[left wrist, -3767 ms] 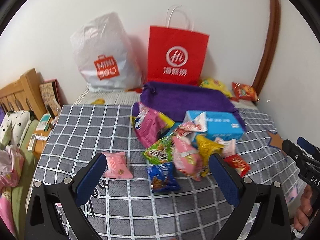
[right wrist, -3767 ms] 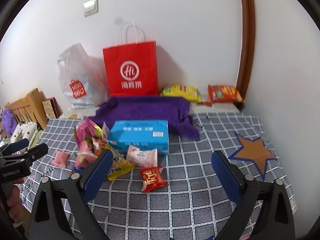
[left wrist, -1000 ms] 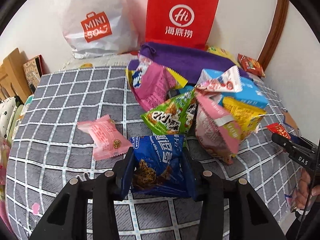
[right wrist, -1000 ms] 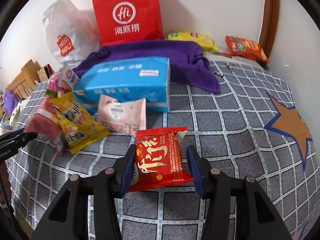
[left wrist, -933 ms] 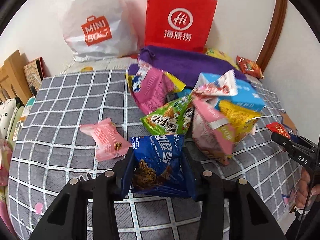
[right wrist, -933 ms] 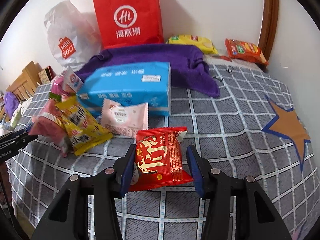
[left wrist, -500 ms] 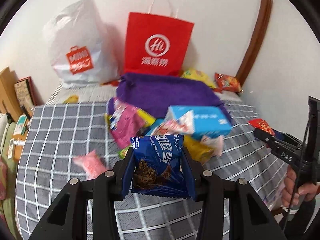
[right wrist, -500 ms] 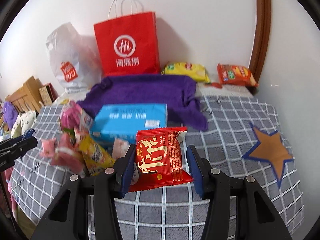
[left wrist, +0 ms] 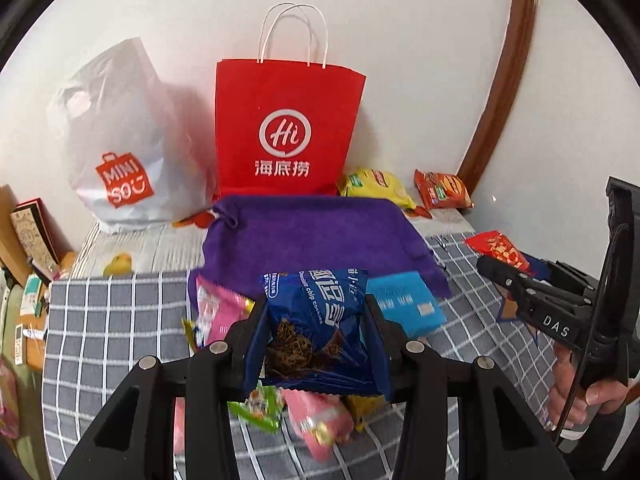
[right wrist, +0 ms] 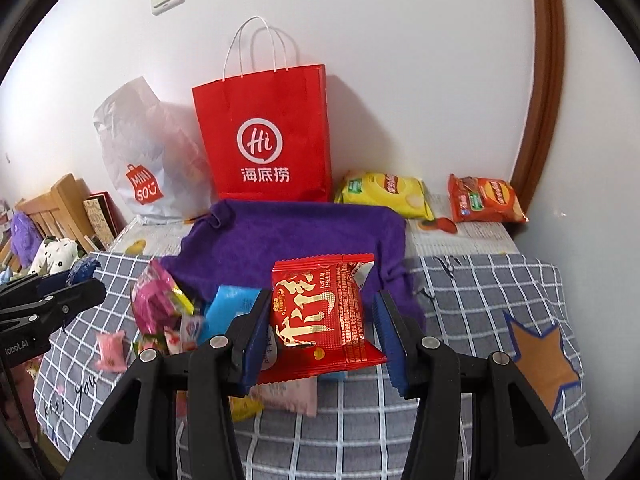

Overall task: Organize snacks
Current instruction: 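Lift and carry the blue bag with left tool while right tool carries red packet to purple towel, then open right tool over the purple towel while left tool releases the blue bag onto it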

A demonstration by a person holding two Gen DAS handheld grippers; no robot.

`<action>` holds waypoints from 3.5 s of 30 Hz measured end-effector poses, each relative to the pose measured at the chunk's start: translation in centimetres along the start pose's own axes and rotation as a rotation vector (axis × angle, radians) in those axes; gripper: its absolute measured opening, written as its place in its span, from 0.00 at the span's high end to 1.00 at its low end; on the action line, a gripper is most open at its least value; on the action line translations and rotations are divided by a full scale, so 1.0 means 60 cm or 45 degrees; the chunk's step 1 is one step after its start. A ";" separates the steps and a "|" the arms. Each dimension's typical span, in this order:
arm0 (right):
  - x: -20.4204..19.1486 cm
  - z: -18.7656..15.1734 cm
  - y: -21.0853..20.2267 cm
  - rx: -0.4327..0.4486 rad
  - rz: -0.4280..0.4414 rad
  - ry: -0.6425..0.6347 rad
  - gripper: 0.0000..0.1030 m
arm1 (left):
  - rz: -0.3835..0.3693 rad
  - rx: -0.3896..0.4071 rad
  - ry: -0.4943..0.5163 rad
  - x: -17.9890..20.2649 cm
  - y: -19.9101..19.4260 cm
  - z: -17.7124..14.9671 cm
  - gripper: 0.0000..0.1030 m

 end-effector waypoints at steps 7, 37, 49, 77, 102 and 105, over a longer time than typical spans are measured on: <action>0.006 0.049 0.052 0.003 -0.003 -0.025 0.52 | 0.027 0.004 0.003 -0.005 0.039 0.057 0.59; 0.044 0.152 0.307 -0.101 0.063 -0.065 0.52 | 0.089 -0.140 -0.042 -0.069 0.283 0.172 0.59; 0.056 0.106 0.396 -0.252 0.105 -0.072 0.52 | 0.149 -0.254 -0.041 -0.095 0.357 0.149 0.59; 0.047 0.071 0.444 -0.401 0.120 -0.097 0.51 | 0.179 -0.362 -0.057 -0.101 0.405 0.131 0.59; 0.041 0.095 0.417 -0.343 0.130 -0.099 0.42 | 0.163 -0.386 -0.063 -0.103 0.408 0.131 0.53; 0.042 0.097 0.413 -0.337 0.128 -0.093 0.42 | 0.148 -0.379 -0.059 -0.099 0.401 0.133 0.43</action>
Point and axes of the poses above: each gripper's, at about its wrist camera, not at the fingertips, and y roughly the way its jaws point, x to its right, z to its top, the point moved 4 cm from there along y, roughly the way its jaws point, and after that the axes turned 11 degrees about -y, right-handed, at the moved point
